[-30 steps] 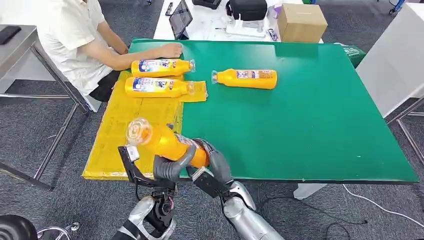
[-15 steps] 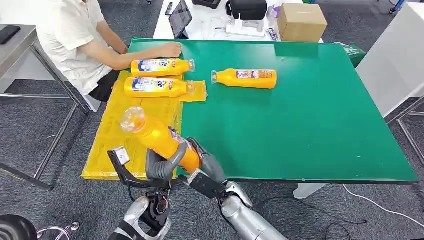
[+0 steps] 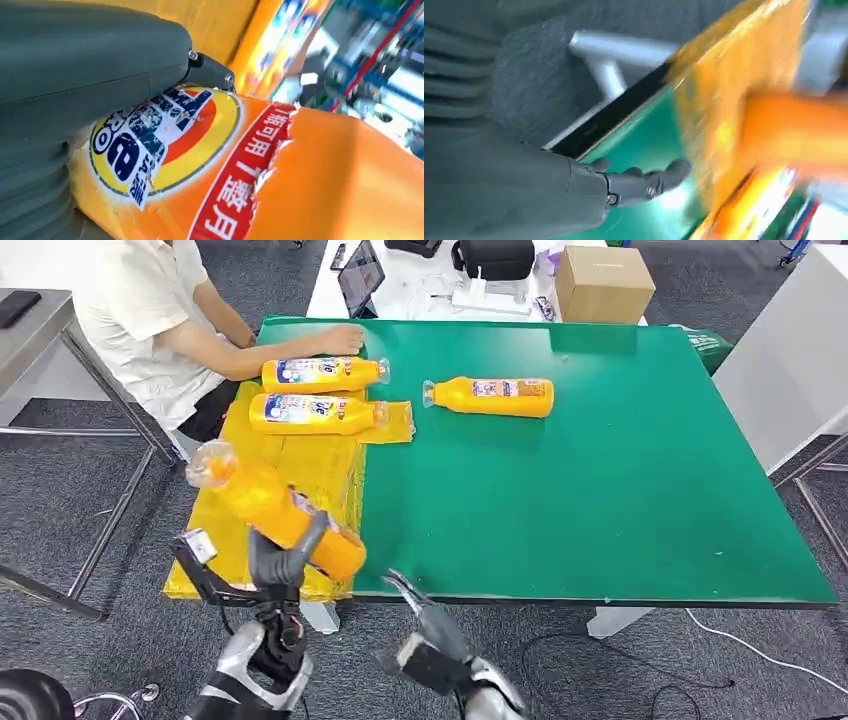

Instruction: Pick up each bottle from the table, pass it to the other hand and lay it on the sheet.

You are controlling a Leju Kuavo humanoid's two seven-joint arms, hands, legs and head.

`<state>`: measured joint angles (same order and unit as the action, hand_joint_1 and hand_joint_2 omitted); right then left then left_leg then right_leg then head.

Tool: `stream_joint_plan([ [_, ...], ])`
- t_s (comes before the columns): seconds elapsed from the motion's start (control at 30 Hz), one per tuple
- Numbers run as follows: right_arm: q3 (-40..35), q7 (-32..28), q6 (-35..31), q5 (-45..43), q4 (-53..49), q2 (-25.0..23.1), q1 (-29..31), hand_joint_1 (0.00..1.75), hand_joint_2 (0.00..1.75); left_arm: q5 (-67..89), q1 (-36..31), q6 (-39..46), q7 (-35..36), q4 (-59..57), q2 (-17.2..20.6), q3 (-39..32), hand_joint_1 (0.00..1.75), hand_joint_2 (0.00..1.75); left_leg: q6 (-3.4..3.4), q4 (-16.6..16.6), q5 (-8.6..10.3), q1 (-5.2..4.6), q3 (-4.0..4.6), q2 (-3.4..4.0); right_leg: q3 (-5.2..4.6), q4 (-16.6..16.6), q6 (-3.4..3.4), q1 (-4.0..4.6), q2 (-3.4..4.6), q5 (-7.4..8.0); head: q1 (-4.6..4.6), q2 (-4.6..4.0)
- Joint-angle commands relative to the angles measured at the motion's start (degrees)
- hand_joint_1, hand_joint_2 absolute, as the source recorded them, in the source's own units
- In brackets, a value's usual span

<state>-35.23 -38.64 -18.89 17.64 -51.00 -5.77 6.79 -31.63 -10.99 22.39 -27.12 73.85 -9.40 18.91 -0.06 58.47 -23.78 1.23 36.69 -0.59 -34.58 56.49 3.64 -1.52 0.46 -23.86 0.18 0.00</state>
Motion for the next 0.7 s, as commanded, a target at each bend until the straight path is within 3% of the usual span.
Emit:
stream_joint_plan([
  [0.03,7.3,-0.3,-5.6,1.5,-3.5,2.9,-2.9,0.0,0.0,15.8,-6.3,10.1,-0.2,-11.2,4.7,1.6,1.75,1.75,0.08,-0.1,-0.01,-0.02,-0.22,0.01,0.23,-0.1,-0.13,0.02,-0.07,-0.02,0.02,0.0],
  [0.07,8.8,-0.6,-8.3,2.7,-3.5,2.6,-2.9,0.0,0.0,28.3,-7.8,17.6,-1.9,-15.2,4.4,1.2,1.75,1.75,0.1,-0.1,-0.05,0.0,-0.35,0.03,0.37,-0.1,-0.2,0.05,-0.08,-0.05,0.02,0.0],
  [0.13,12.5,-0.9,-4.6,-1.6,-5.1,1.7,-3.4,0.0,0.0,46.8,-8.2,17.6,-2.6,-18.8,-0.5,-11.5,1.75,1.75,0.07,-0.1,-0.01,0.0,-0.37,-0.04,0.4,-0.1,-0.22,0.06,-0.16,-0.04,0.0,0.0],
  [0.23,14.9,-1.3,-6.9,0.6,-7.3,1.3,-3.7,0.0,0.0,61.8,-10.3,17.6,2.3,-21.3,-0.7,-16.3,1.75,1.75,0.03,-0.1,0.02,-0.01,-0.2,0.02,0.2,0.0,-0.12,0.02,-0.05,0.0,-0.04,0.0],
  [0.27,15.9,-1.4,-6.3,1.1,-8.8,1.0,-3.9,0.0,0.0,74.4,-11.6,17.6,6.8,-23.2,-0.7,-18.9,1.75,1.75,0.04,0.0,-0.01,-0.01,-0.24,0.06,0.21,0.0,-0.14,0.03,-0.03,-0.01,0.0,0.0],
  [0.4,17.4,-1.2,-4.0,3.1,-11.8,-0.1,-3.7,0.0,0.0,87.4,-19.3,16.0,17.2,-36.7,3.2,-14.8,1.75,1.75,0.05,0.0,-0.03,0.01,-0.35,0.14,0.31,0.0,-0.19,0.06,0.04,-0.02,0.0,0.0],
  [0.6,17.3,-1.0,-3.9,3.3,-11.9,-0.3,-3.7,0.0,0.0,87.3,-19.6,16.2,17.3,-37.1,3.0,-14.7,1.75,1.75,0.04,0.0,-0.02,0.02,-0.26,0.03,0.26,0.0,-0.14,0.06,-0.08,-0.04,0.0,0.0],
  [0.7,17.0,-1.4,-2.0,4.2,-12.9,-0.5,-3.6,0.0,0.0,90.5,-23.1,10.3,22.4,-42.9,3.7,-11.7,1.75,1.75,0.06,0.0,-0.04,0.02,-0.29,0.04,0.3,0.0,-0.13,0.05,-0.06,-0.06,0.02,0.0],
])
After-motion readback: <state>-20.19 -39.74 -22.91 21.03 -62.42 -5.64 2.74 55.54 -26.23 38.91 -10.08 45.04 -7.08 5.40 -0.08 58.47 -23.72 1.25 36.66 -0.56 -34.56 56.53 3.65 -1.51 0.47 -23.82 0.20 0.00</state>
